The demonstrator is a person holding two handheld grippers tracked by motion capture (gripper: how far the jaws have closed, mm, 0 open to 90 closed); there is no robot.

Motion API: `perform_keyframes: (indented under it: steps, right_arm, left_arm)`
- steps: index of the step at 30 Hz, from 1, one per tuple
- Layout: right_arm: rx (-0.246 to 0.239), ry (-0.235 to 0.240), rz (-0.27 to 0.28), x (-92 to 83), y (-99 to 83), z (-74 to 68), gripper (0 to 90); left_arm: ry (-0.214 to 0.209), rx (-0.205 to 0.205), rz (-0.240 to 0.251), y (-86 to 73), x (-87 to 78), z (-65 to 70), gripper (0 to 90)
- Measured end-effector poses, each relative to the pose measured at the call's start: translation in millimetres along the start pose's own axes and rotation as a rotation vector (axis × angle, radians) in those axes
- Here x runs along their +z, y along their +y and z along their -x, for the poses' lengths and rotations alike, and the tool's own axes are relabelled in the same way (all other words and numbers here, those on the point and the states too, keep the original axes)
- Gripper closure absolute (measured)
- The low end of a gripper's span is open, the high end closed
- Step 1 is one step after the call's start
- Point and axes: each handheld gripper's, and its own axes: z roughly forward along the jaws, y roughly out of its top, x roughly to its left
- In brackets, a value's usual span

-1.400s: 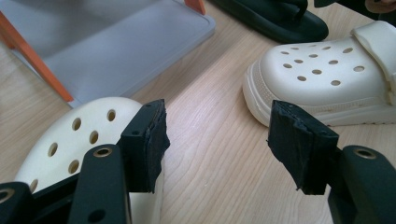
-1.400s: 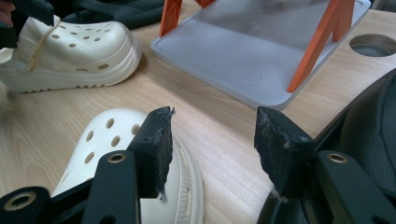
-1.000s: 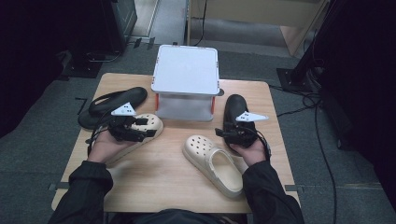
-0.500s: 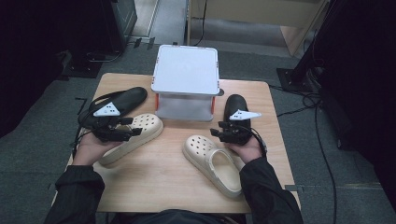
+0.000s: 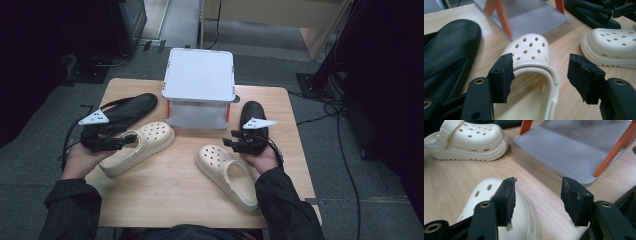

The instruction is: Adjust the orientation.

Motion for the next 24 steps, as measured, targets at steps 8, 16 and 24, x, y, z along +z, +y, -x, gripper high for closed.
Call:
perform_keyframes:
  steps: [8, 16, 24]
  right_arm:
    - [-0.002, 0.001, -0.007, 1.5, -0.6, -0.1, 45.9]
    - [0.002, 0.003, -0.018, 3.3, -1.4, -0.8, 45.9]
    - [0.004, -0.001, -0.031, 4.0, -2.2, -1.3, 45.9]
  left_arm:
    - [0.037, -0.022, -0.016, -12.6, 2.3, -16.0, 37.3]
    - [0.049, -0.041, -0.055, -21.6, 18.1, -32.0, 37.9]
    - [0.032, -0.042, -0.083, -25.1, 34.9, -41.7, 43.2]
